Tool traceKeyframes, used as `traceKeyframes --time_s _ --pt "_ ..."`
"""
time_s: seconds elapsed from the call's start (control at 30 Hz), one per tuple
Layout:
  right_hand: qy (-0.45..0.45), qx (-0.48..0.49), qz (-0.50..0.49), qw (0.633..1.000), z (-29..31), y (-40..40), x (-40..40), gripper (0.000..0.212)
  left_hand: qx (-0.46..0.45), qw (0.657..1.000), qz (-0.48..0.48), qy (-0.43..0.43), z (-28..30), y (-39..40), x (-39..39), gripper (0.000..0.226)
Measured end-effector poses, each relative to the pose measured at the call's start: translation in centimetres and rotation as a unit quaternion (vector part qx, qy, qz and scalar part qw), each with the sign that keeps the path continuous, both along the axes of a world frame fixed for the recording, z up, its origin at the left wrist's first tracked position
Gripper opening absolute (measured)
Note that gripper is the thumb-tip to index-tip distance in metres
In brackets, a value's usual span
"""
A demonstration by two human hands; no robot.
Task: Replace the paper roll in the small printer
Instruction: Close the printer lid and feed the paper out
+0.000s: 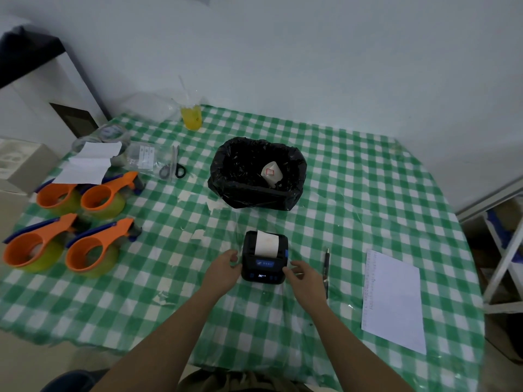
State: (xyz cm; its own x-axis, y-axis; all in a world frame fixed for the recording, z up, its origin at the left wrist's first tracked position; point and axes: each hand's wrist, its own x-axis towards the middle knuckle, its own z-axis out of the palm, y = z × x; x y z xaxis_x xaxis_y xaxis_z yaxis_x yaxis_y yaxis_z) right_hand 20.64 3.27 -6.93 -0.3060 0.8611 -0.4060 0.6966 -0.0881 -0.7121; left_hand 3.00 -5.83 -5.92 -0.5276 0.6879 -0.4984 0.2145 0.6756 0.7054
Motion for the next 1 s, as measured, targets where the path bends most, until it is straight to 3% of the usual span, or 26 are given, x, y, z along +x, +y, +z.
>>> traceKeyframes --time_s 0.3,1.0 --pt "0.001 0.013 0.006 1.000 0.57 0.13 -0.28 0.023 0.008 1.000 0.010 0.018 0.19 0.08 -0.22 0.036" --pt "0.031 0.015 0.000 0.999 1.10 -0.06 -0.90 0.021 0.027 0.999 0.008 0.025 0.59 0.10 -0.01 0.036"
